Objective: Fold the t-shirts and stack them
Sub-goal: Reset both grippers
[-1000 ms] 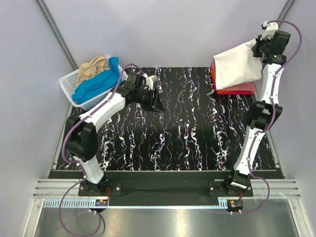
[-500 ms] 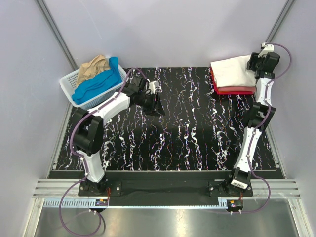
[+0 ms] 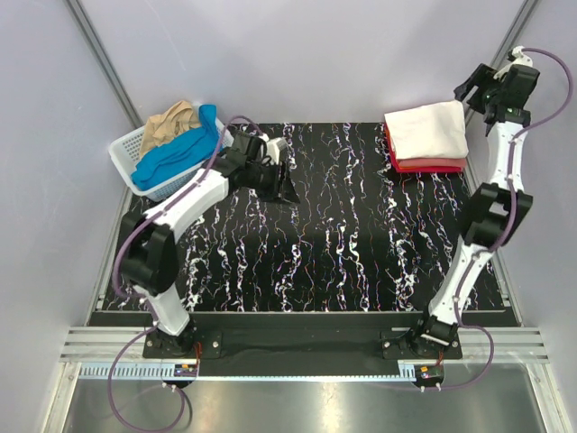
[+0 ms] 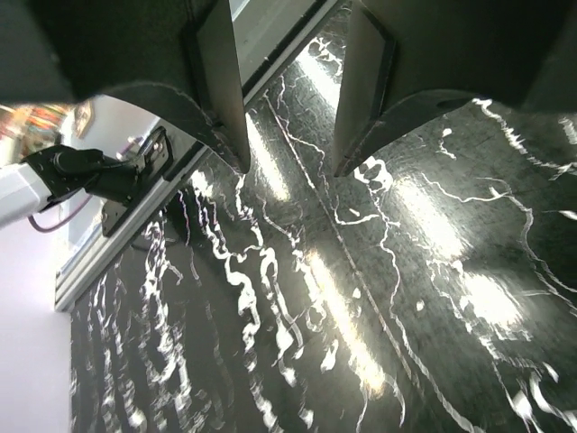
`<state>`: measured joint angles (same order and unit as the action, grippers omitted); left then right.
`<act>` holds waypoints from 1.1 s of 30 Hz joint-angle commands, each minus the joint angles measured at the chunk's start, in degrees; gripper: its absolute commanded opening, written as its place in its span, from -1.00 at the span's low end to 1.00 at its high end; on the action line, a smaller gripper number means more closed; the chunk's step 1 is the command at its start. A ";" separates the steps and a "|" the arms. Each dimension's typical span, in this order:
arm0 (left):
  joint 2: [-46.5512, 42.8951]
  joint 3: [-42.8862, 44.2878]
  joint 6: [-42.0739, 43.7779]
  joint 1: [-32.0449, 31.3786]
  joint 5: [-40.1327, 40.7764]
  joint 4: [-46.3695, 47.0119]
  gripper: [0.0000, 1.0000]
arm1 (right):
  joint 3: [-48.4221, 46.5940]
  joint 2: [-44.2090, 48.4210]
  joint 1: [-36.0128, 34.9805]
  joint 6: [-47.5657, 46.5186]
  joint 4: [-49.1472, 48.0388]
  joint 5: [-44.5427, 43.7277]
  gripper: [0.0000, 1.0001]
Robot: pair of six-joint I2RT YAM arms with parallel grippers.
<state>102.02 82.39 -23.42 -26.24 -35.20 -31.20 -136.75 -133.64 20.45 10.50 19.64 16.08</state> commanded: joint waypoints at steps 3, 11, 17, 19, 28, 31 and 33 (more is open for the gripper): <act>-14.82 1.37 5.30 0.05 9.43 1.84 -0.07 | 22.45 25.85 -6.37 12.61 9.61 4.14 0.99; -26.41 0.40 6.19 2.15 13.14 4.04 0.96 | 58.15 59.44 -15.08 22.98 9.72 8.88 1.00; -32.39 -1.79 8.21 2.95 15.25 5.62 0.98 | 70.91 75.71 -15.17 22.55 9.89 9.68 0.99; -33.98 -3.63 9.09 2.95 15.86 7.20 0.98 | 71.79 79.57 -15.09 21.06 10.59 8.27 1.00; -37.86 -6.54 11.20 2.95 15.52 10.63 0.98 | 68.90 83.55 -15.00 19.73 13.58 3.00 0.99; -37.68 -6.54 11.20 3.04 14.55 10.63 0.98 | 69.68 83.46 -15.00 20.00 13.41 2.91 0.99; -37.77 -6.71 10.85 2.95 13.85 10.72 0.98 | 69.69 83.11 -15.00 19.91 13.58 2.56 0.99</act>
<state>65.21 75.92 -13.50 -23.24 -20.64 -24.27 -66.06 -50.30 5.30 31.05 33.08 20.29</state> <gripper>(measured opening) 0.985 0.994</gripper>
